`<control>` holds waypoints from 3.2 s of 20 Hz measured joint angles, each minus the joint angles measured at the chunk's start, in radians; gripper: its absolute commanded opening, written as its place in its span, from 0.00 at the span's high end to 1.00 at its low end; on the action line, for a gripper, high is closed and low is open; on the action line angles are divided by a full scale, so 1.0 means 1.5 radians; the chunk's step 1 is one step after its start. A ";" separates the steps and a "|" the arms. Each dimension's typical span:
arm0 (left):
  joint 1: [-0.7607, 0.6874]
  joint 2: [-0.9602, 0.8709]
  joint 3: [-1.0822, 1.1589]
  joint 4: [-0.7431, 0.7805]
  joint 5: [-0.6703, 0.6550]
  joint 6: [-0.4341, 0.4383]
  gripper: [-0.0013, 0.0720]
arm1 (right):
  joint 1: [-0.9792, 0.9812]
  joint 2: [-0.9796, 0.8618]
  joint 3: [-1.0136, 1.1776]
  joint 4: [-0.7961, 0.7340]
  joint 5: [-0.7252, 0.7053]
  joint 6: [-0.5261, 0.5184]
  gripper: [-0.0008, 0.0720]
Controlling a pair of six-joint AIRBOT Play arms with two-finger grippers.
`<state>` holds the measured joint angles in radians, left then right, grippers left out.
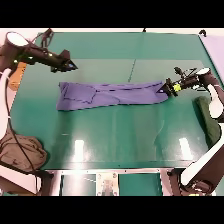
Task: Fold the shirts.
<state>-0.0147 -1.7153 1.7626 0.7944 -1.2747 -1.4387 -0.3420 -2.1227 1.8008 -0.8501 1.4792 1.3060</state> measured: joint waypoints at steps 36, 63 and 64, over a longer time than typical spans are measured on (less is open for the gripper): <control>-0.113 -0.228 0.203 -0.508 -0.050 0.068 0.95 | 0.266 0.313 0.125 0.002 0.046 0.070 0.96; 0.194 -0.010 0.184 -0.483 -0.208 0.120 0.95 | 0.241 0.196 -0.150 -0.052 -0.172 0.164 0.15; 0.194 -0.010 0.184 -0.483 -0.208 0.120 0.95 | 0.237 0.196 -0.185 -0.022 -0.187 0.146 0.15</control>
<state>0.2768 -1.7302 2.0392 0.0704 -1.5867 -1.2591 0.0128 -1.8282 1.5234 -0.8833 1.1980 1.5257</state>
